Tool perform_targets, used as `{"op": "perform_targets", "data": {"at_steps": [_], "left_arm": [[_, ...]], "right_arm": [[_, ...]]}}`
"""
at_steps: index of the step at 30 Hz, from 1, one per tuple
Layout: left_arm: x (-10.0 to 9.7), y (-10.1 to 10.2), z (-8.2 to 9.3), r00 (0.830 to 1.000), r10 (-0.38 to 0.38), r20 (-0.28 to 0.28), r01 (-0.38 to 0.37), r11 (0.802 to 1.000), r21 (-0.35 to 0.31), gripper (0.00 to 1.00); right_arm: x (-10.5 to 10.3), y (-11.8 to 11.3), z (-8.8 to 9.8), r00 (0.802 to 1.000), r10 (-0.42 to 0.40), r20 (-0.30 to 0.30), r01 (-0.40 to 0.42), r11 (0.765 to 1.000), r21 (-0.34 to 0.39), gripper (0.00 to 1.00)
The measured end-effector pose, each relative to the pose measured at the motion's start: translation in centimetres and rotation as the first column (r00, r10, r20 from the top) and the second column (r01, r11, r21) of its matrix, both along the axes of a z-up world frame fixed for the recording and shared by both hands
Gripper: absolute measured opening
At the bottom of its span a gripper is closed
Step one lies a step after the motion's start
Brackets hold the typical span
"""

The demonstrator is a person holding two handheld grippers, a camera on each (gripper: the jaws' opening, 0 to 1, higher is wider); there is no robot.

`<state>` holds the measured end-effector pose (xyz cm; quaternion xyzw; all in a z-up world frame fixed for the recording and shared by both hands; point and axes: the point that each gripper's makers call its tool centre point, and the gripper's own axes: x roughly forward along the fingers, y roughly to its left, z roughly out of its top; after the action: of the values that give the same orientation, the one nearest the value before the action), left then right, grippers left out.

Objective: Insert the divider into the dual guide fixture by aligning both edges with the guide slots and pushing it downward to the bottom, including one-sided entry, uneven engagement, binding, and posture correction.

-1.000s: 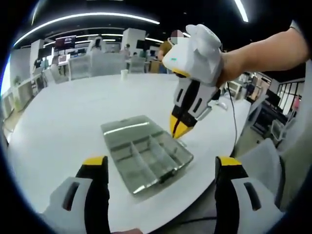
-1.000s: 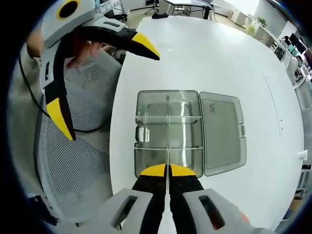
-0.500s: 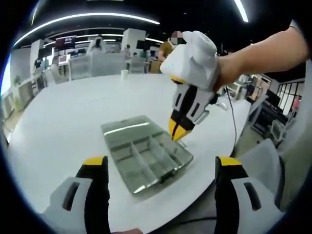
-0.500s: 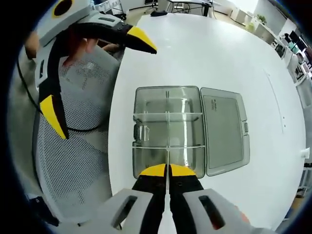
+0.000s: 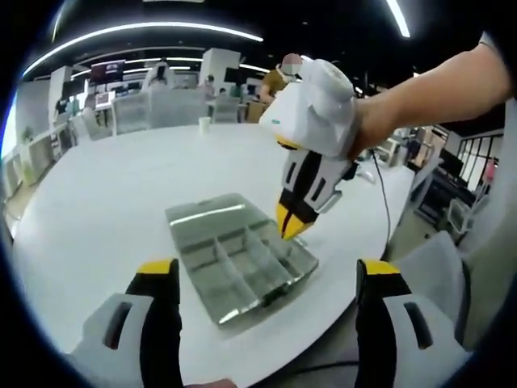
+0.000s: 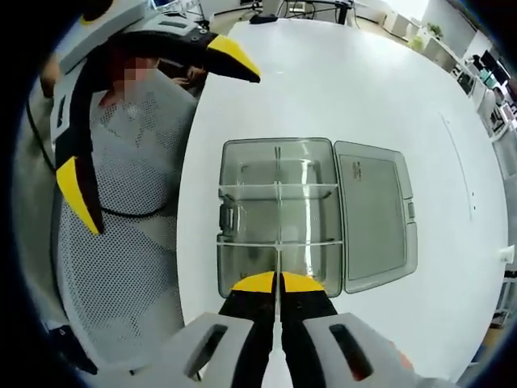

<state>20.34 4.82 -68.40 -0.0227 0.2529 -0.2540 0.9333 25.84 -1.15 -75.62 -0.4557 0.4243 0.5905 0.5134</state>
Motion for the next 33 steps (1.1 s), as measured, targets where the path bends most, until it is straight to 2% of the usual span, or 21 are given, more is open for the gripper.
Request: {"op": "perform_targets", "data": {"at_steps": [33], "left_arm": [[-0.2, 0.3, -0.5, 1.000, 0.002, -0.013, -0.001, 1.000, 0.010, 0.89]], "right_arm": [[-0.1, 0.0, -1.0, 1.000, 0.006, -0.003, -0.006, 1.000, -0.010, 0.00]]}}
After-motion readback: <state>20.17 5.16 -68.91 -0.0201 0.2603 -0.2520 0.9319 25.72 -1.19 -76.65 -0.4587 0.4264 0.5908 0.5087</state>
